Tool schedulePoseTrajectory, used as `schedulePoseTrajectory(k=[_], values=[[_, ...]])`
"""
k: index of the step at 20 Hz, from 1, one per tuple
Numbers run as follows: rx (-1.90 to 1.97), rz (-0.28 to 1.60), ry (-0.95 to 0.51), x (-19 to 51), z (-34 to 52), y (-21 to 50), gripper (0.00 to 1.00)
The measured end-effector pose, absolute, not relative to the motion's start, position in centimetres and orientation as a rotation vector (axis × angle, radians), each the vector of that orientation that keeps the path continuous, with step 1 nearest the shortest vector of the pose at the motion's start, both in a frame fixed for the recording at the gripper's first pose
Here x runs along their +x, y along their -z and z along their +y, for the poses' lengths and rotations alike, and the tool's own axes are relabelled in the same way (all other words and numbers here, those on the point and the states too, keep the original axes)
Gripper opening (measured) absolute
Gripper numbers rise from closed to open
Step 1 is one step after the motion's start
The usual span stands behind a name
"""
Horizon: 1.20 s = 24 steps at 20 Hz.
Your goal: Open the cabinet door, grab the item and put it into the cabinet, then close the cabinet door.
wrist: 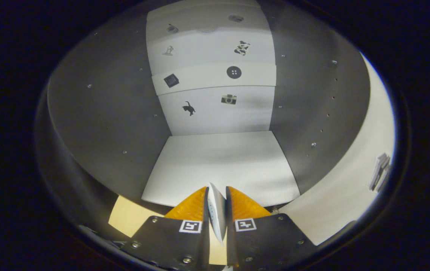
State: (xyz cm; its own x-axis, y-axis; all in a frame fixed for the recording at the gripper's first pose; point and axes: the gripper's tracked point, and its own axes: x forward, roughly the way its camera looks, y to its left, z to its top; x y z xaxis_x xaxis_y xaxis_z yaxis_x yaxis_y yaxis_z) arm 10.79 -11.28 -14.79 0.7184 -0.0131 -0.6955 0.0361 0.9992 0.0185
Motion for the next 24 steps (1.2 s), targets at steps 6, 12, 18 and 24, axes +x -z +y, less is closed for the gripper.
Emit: schedulePoseTrajectory(k=[6, 12, 18, 24], values=[[-0.004, 0.838, 0.050, 12.6, -12.4, 16.9, 0.18], [-0.048, 0.870, 0.029, 12.9, -11.6, 18.2, 0.18], [-0.023, 0.887, 0.011, 13.6, -11.0, 18.5, 0.18], [-0.028, 0.872, 0.010, 14.1, -10.7, 18.4, 0.18]])
